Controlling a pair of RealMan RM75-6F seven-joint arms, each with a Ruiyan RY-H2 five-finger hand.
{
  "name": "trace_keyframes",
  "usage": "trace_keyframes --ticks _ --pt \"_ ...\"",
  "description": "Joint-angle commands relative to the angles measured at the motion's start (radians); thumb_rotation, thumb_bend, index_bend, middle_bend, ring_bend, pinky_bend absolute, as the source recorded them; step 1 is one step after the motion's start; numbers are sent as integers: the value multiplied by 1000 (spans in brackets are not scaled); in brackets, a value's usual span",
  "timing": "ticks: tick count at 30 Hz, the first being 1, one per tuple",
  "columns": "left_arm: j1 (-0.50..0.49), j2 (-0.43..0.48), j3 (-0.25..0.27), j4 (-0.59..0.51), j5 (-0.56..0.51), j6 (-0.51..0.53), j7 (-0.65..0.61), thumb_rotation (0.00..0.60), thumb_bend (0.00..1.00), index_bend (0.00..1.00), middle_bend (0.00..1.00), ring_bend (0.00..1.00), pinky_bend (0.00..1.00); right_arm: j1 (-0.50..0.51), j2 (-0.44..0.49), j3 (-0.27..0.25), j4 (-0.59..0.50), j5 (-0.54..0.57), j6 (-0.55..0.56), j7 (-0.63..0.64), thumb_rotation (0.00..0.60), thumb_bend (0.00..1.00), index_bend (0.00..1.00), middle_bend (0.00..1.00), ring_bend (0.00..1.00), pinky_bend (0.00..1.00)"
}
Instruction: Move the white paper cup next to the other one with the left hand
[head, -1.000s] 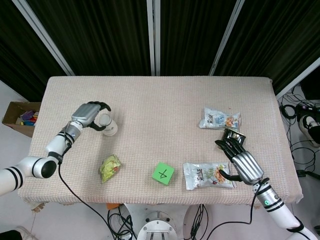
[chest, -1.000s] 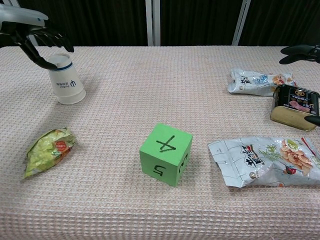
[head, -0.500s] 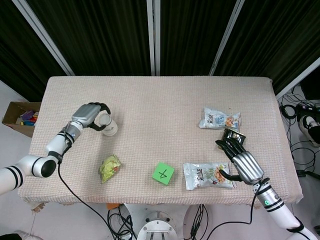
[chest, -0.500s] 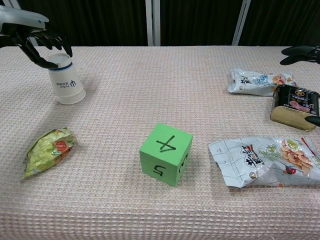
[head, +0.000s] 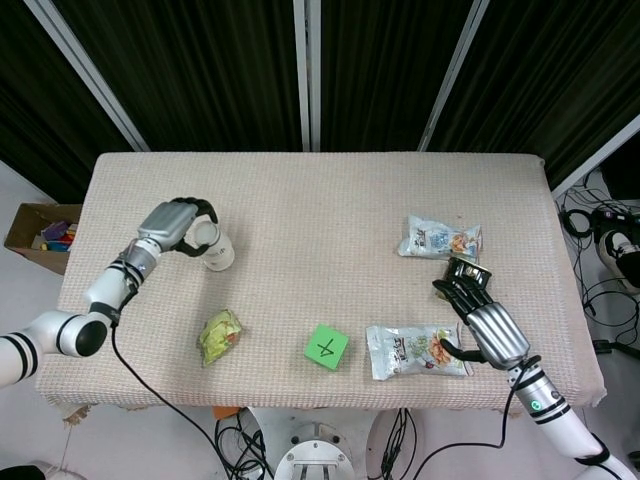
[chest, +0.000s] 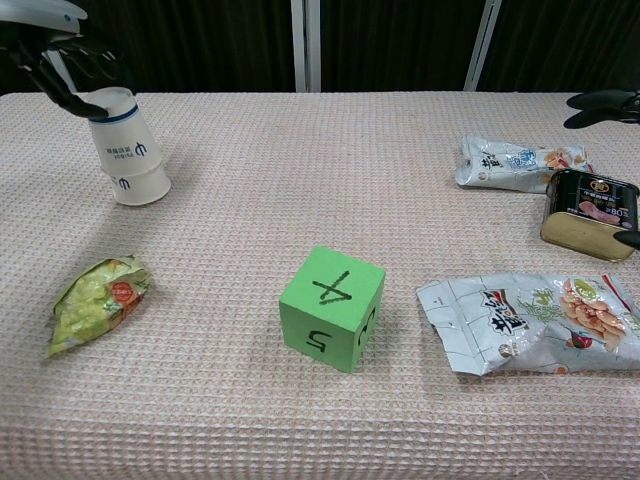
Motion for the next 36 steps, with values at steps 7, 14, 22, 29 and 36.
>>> trace_keyframes --ticks 7,14,22,29,36 --pt "30 126 -43 -169 35 119 9 600 370 400 184 134 153 -6 0 -3 6 -5 13 9 600 227 42 121 0 38" --pt "40 156 -77 -270 115 190 3 600 371 404 184 134 152 -14 2 -5 8 -9 27 14 600 226 43 121 0 38" --pt "-37 28 -53 -232 106 128 70 600 371 410 184 134 150 -19 3 -10 16 -10 31 23 600 226 42 121 0 37" --pt "-123 -114 -14 -130 -5 93 194 600 373 410 184 134 148 -22 8 -10 21 -7 34 36 600 226 43 120 0 38" --pt "-177 -196 32 -35 -157 106 309 600 373 409 184 134 148 -26 11 -12 36 -4 36 57 600 226 42 120 0 37"
